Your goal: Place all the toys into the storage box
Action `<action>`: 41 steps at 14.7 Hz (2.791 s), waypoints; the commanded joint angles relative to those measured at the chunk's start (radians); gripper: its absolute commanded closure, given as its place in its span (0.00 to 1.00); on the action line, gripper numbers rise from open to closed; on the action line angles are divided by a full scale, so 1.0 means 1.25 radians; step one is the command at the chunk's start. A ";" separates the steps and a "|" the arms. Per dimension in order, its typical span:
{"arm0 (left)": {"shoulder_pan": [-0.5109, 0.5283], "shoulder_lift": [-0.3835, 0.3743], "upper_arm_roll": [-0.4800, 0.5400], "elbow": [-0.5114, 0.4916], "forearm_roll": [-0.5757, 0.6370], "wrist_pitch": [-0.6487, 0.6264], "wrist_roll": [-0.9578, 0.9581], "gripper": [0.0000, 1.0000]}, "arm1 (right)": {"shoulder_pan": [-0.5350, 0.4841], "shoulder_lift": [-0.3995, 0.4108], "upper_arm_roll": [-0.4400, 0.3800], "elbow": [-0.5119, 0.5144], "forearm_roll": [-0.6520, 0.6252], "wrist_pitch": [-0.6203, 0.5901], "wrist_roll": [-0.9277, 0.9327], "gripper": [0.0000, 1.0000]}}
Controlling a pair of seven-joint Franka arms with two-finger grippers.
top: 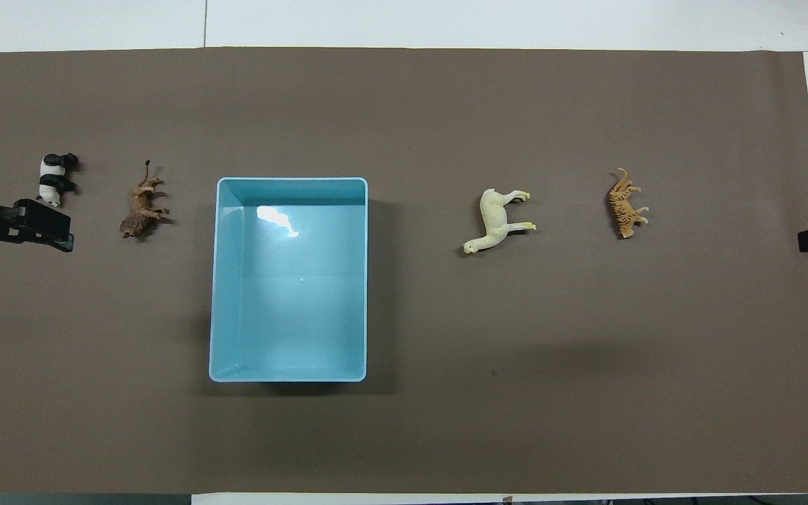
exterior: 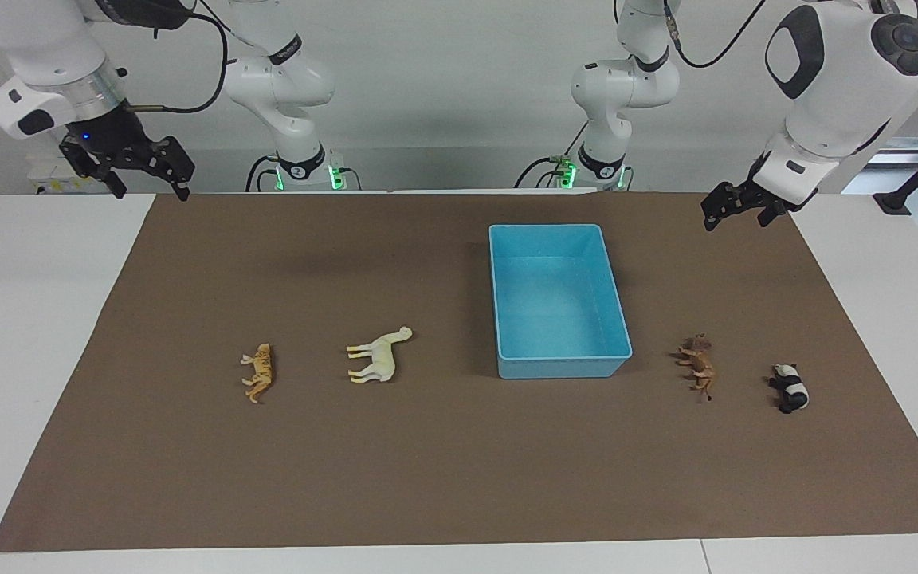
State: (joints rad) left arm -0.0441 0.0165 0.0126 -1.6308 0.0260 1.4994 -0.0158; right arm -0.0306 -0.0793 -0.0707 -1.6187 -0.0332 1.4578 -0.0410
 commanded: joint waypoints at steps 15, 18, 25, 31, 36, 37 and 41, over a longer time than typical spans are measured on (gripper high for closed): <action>0.000 -0.023 0.005 -0.028 -0.006 0.017 0.010 0.00 | -0.007 -0.035 0.007 -0.060 0.004 0.020 -0.005 0.00; 0.000 -0.023 0.005 -0.028 -0.006 0.017 0.010 0.00 | -0.004 -0.040 0.010 -0.205 0.004 0.220 -0.020 0.00; 0.001 -0.023 0.005 -0.028 -0.006 0.012 0.010 0.00 | 0.050 0.170 0.012 -0.291 0.036 0.598 -0.017 0.00; 0.016 -0.030 0.006 -0.039 -0.006 0.042 0.008 0.00 | 0.060 0.240 0.014 -0.296 0.036 0.694 -0.128 0.00; 0.017 0.053 0.006 -0.071 -0.006 0.247 0.011 0.00 | 0.060 0.320 0.014 -0.294 0.036 0.786 -0.159 0.00; 0.023 0.077 0.006 -0.072 -0.006 0.286 0.011 0.00 | 0.060 0.328 0.014 -0.294 0.036 0.789 -0.163 0.00; 0.035 0.183 0.006 -0.130 -0.006 0.487 0.009 0.00 | 0.060 0.348 0.014 -0.297 0.036 0.808 -0.177 0.00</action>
State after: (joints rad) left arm -0.0076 0.1974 0.0202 -1.7465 0.0260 1.9879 -0.0158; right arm 0.0503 0.3494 -0.0567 -1.9869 -0.0088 2.4540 -0.2246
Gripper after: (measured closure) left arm 0.000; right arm 0.000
